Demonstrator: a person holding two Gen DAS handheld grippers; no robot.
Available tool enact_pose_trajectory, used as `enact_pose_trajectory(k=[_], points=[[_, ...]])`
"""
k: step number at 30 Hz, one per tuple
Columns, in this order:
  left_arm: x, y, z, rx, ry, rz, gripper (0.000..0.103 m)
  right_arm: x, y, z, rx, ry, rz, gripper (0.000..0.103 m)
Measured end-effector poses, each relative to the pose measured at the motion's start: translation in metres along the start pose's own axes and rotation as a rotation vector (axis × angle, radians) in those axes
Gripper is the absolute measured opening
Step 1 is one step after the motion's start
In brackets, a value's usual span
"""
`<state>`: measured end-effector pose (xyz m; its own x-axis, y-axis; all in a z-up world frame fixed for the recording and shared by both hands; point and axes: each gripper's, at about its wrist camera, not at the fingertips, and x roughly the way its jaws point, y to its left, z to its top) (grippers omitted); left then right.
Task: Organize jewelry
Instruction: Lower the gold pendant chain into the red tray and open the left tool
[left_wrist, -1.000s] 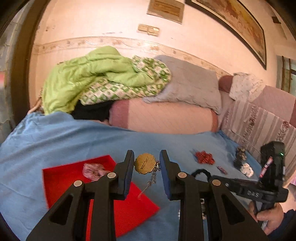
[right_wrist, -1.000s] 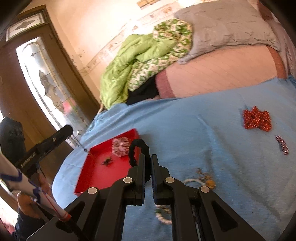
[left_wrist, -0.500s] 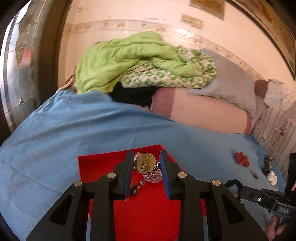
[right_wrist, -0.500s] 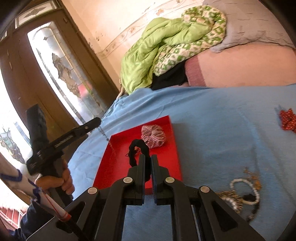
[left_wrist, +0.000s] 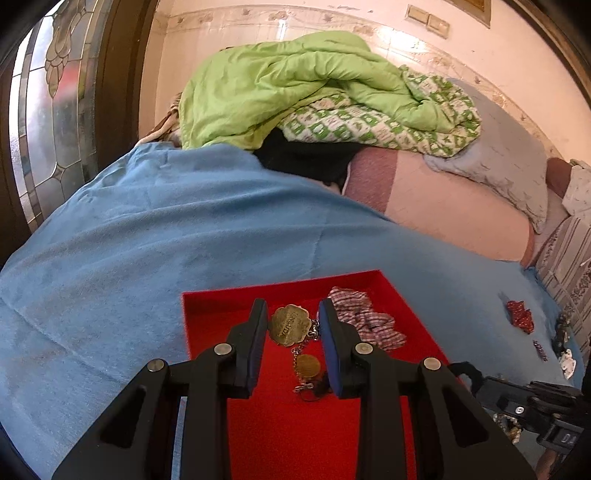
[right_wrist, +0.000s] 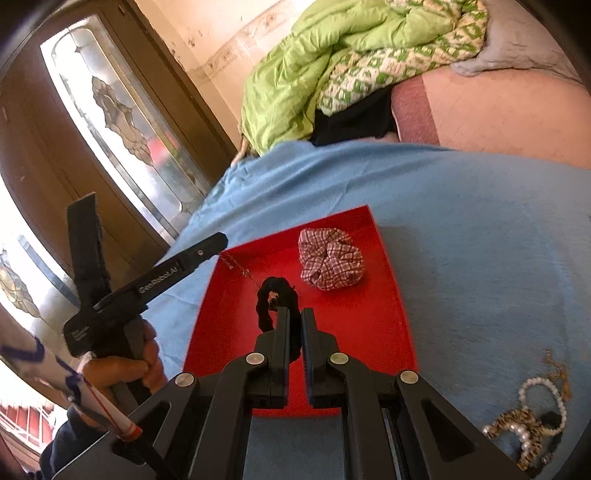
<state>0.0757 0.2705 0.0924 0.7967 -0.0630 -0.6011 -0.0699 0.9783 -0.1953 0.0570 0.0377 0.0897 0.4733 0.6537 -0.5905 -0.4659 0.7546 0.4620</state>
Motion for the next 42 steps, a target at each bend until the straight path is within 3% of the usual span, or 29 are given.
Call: enact_pose_trajectory(k=[12, 25, 42], points=[[0.016, 0.008, -0.01, 0.01, 0.076, 0.039, 0.027, 0.05, -0.003, 0.011, 0.03, 0.093, -0.058, 0.007], [0.02, 0.012, -0.015, 0.006, 0.104, 0.047, 0.027, 0.074, -0.002, 0.012, 0.025, 0.12, -0.126, 0.007], [0.024, 0.013, -0.017, 0.001, 0.124, 0.049, 0.027, 0.087, 0.002, 0.015, 0.018, 0.13, -0.142, 0.007]])
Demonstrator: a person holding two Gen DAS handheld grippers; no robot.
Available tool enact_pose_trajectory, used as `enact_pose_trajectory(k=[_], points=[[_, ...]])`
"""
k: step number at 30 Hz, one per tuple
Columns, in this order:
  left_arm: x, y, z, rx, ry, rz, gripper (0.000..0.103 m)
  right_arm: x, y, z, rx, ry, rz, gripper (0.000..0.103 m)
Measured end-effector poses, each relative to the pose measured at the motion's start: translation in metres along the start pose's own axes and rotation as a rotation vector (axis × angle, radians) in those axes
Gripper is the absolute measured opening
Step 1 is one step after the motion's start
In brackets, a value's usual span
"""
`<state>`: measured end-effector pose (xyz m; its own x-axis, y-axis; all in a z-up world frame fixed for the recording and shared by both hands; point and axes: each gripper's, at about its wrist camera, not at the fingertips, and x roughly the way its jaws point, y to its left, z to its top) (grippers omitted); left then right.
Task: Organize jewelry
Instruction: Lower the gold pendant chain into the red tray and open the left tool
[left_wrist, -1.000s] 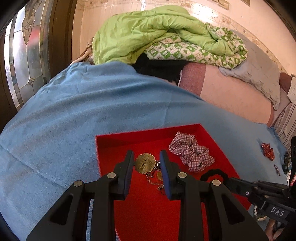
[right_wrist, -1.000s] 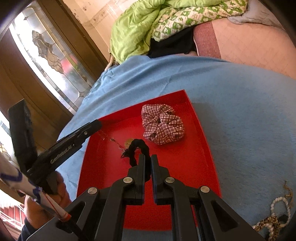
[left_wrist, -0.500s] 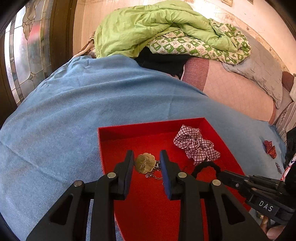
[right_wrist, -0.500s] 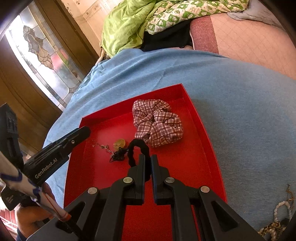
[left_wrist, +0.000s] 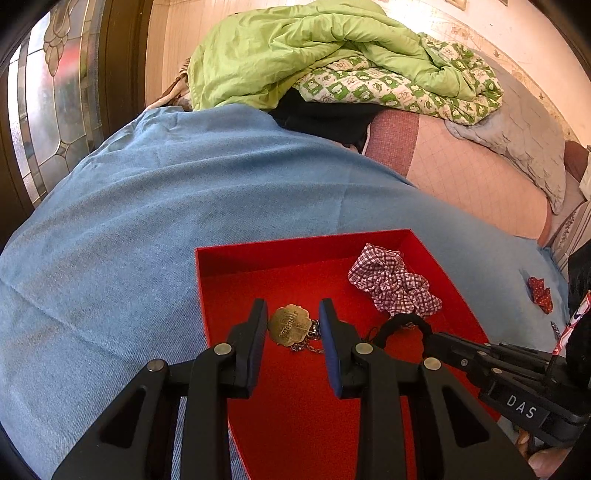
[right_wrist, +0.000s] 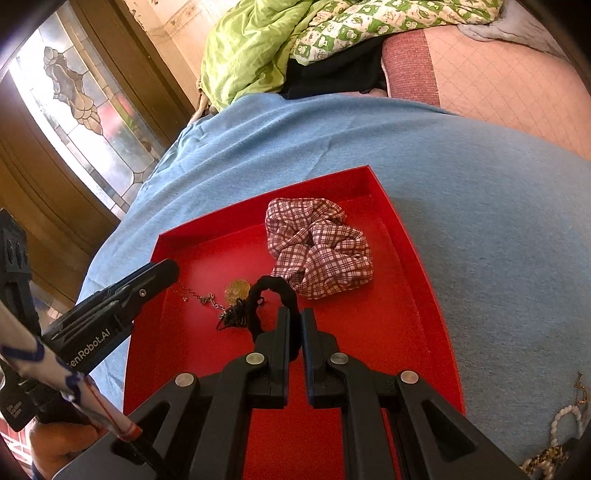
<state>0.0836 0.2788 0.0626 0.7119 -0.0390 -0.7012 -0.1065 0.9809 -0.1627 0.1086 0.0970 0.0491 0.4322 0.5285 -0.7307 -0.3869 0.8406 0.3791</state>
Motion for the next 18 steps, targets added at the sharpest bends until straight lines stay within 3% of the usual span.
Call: enact_pose_trajectory(k=[18], points=[[0.0016, 0.0005, -0.001, -0.001, 0.008, 0.003, 0.027, 0.0019, 0.0002, -0.001, -0.005, 0.01, -0.001, 0.008]])
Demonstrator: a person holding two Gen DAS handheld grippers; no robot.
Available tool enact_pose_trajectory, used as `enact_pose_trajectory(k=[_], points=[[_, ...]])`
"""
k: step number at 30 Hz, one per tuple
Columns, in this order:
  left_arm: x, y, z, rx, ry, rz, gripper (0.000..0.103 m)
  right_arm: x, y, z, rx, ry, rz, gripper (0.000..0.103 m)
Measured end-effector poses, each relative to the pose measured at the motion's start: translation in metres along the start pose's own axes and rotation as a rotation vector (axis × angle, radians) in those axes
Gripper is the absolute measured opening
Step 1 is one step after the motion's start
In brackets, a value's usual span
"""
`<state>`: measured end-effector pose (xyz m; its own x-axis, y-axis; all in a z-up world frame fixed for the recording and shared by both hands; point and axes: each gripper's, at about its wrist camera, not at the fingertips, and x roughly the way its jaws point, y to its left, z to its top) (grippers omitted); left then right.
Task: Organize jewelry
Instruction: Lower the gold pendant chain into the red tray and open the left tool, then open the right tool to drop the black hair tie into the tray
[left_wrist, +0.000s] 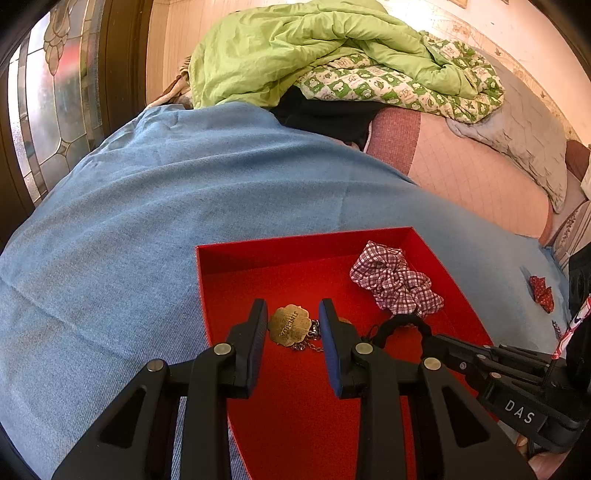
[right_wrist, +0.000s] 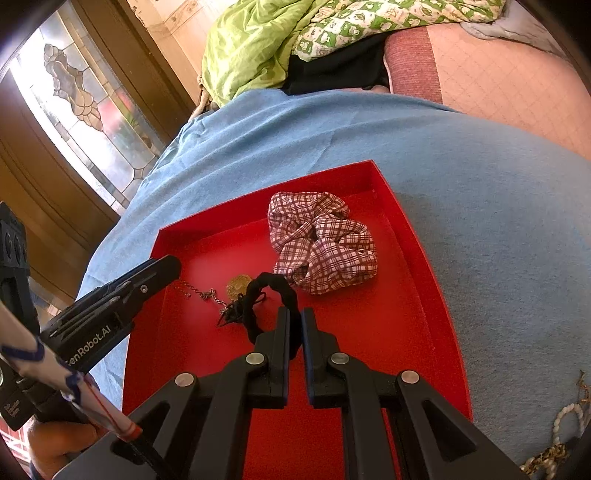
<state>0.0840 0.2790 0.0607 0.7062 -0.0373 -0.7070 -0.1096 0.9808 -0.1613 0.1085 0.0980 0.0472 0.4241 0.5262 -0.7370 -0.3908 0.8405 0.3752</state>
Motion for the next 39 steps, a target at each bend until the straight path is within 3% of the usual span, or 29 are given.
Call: enact_pose_trajectory(k=[17, 24, 39], points=[[-0.003, 0.003, 0.002, -0.006, -0.008, 0.005, 0.027, -0.006, 0.003, -0.002, -0.008, -0.004, 0.004, 0.008], [-0.013, 0.003, 0.005, -0.009, -0.049, 0.019, 0.034, -0.02, 0.006, -0.003, -0.017, -0.03, 0.01, 0.009], [-0.03, -0.005, 0.011, 0.004, -0.115, 0.058, 0.036, -0.052, 0.011, -0.012, -0.042, -0.063, 0.04, 0.009]])
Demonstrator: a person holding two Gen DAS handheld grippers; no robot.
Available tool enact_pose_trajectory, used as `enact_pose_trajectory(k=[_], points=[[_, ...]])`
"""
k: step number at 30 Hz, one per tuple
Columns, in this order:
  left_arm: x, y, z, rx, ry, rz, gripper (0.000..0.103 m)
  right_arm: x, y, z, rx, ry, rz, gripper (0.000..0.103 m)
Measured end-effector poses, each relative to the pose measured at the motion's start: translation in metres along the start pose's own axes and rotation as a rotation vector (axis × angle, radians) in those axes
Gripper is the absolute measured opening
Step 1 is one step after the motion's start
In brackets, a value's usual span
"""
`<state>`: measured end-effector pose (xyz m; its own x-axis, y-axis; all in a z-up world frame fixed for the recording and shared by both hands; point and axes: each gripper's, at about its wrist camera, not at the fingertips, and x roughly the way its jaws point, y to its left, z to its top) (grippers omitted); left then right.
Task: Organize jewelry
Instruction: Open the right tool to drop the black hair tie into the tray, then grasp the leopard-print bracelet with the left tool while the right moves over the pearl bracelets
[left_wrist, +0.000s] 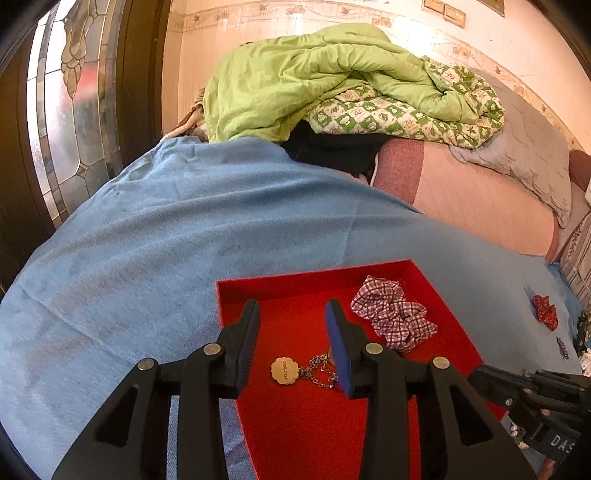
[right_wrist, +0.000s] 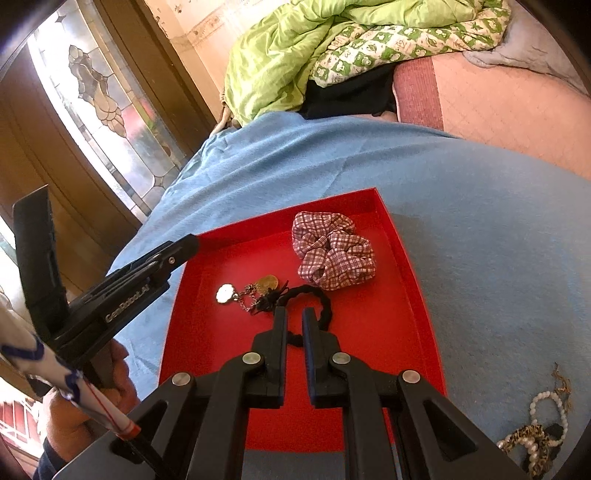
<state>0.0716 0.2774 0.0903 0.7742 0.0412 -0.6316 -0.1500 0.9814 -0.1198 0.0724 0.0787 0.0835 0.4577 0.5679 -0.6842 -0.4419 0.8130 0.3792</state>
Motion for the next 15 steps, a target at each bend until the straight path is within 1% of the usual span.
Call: enact_pose_trajectory(k=[8, 12, 15], points=[[-0.01, -0.018, 0.0, 0.042, -0.038, 0.01, 0.036, -0.029, -0.012, -0.011, 0.013, -0.021, 0.019, 0.01], [-0.019, -0.037, -0.002, 0.078, -0.06, -0.011, 0.036, -0.053, -0.029, -0.023, 0.027, -0.039, 0.024, 0.01], [-0.027, -0.059, -0.007, 0.12, -0.072, -0.041, 0.036, -0.076, -0.05, -0.035, 0.042, -0.061, 0.004, 0.01]])
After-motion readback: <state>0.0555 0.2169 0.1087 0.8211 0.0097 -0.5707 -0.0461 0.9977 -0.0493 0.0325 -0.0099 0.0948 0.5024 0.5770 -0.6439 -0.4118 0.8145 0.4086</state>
